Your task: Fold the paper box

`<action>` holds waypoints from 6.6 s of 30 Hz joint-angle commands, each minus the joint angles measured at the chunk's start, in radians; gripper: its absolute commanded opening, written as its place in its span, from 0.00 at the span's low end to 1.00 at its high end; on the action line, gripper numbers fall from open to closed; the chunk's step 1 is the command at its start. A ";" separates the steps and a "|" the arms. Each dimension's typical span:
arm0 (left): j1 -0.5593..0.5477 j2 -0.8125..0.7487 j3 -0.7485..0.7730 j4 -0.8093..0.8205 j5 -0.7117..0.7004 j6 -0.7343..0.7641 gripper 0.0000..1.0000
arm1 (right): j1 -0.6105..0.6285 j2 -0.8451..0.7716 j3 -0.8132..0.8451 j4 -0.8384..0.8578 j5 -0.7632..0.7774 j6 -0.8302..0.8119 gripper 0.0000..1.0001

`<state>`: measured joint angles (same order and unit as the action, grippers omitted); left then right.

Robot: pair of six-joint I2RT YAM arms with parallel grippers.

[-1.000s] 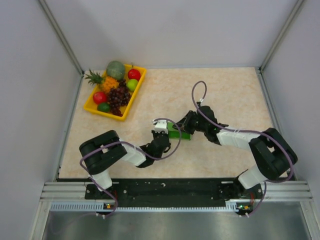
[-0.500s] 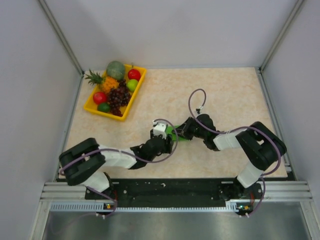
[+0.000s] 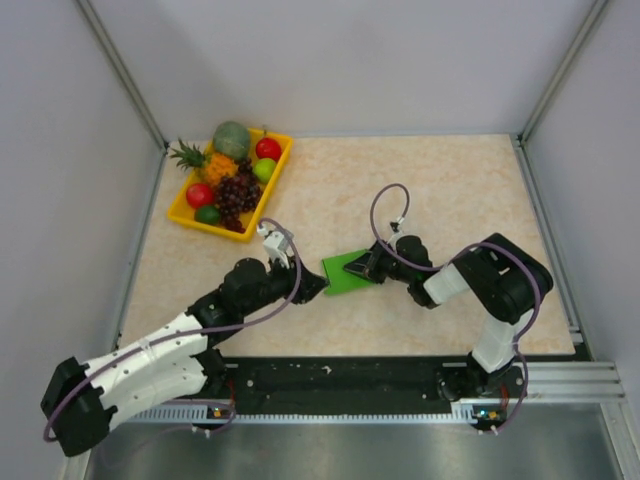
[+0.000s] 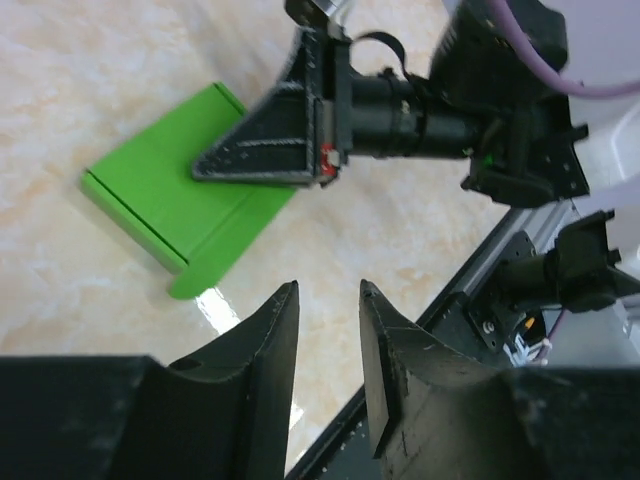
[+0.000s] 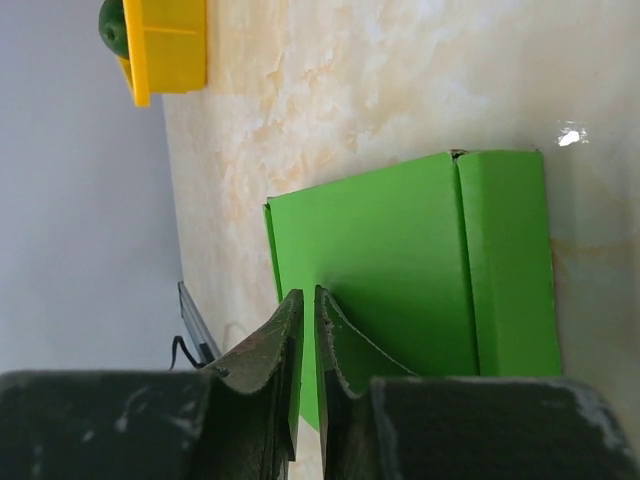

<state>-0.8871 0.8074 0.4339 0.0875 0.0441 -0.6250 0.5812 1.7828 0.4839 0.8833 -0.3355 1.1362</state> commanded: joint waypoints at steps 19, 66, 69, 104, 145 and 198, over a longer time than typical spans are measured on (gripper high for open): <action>0.232 0.958 0.192 0.442 0.253 -0.036 0.00 | -0.063 -0.069 -0.168 0.262 -0.068 -0.125 0.00; 0.240 0.464 0.194 -0.028 0.289 0.384 0.50 | -0.193 -0.559 0.042 -0.822 -0.080 -0.882 0.62; 0.240 0.486 0.203 -0.017 0.283 0.395 0.45 | -0.188 -0.571 0.050 -0.799 -0.076 -0.875 0.62; 0.132 0.932 0.459 0.017 0.211 0.326 0.12 | 0.040 -0.818 -0.229 -0.474 0.423 -0.970 0.52; 0.140 0.888 0.419 0.024 0.250 0.323 0.24 | -0.112 -0.352 0.033 -0.553 -0.014 -0.565 0.41; 0.142 0.791 0.468 -0.057 0.241 0.343 0.40 | -0.063 -0.283 0.131 -0.664 0.055 -0.656 0.27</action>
<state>-0.7479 1.6676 0.8753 0.0605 0.2977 -0.2985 0.5037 1.4792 0.5968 0.1543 -0.2649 0.4900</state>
